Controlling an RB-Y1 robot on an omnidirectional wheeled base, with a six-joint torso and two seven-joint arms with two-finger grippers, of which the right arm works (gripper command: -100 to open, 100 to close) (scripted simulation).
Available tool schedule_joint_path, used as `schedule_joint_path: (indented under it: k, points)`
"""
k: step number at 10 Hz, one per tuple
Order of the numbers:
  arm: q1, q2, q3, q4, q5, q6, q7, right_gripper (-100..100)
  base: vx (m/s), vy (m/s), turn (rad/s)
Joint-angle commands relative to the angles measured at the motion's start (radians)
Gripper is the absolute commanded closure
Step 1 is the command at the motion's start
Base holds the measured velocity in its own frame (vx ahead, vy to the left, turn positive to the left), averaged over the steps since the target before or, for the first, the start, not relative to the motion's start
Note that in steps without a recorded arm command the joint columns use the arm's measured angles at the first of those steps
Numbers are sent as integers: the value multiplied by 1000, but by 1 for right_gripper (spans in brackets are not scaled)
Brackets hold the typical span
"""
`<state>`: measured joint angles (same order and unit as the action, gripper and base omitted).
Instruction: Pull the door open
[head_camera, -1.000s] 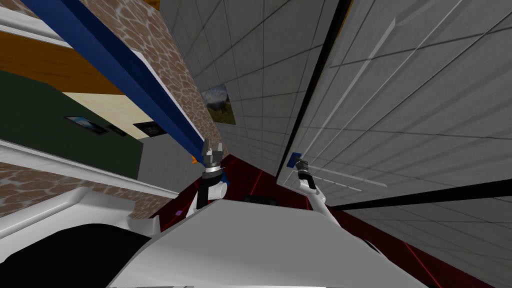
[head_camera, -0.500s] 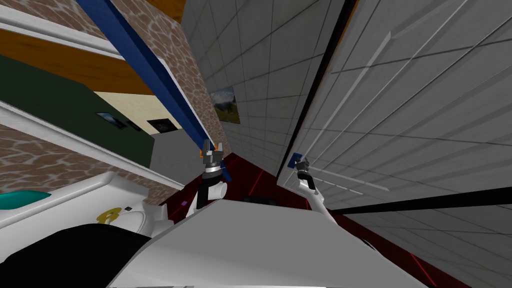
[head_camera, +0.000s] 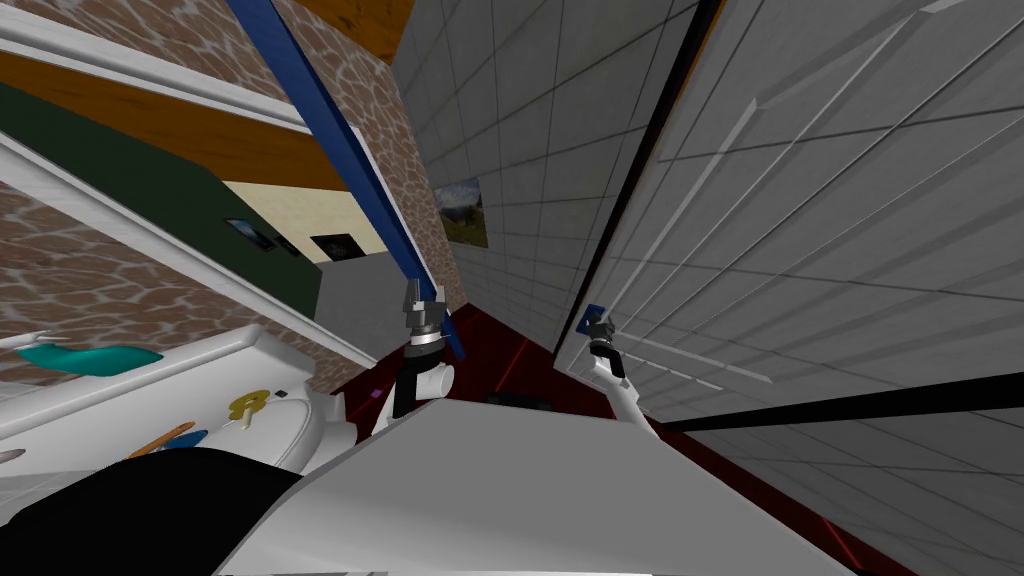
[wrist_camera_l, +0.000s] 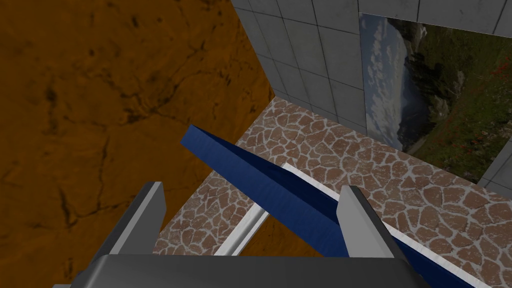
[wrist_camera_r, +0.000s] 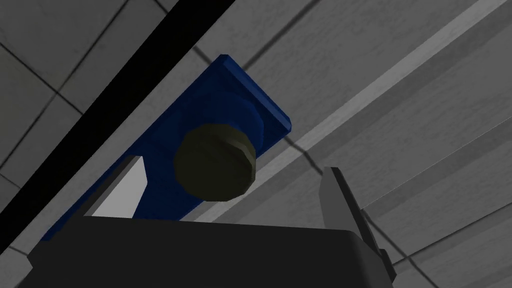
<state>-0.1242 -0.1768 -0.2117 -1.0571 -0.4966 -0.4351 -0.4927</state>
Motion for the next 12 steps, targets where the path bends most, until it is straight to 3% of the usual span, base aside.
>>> schedule_joint_path:
  k: [1, 12]
  points:
    - [2, 17, -1, -13, -33, 2, -41, -100, -87, -24, 60]
    - [0, 137, -12, -80, -240, 15, -280, -100, -93, -25, 59]
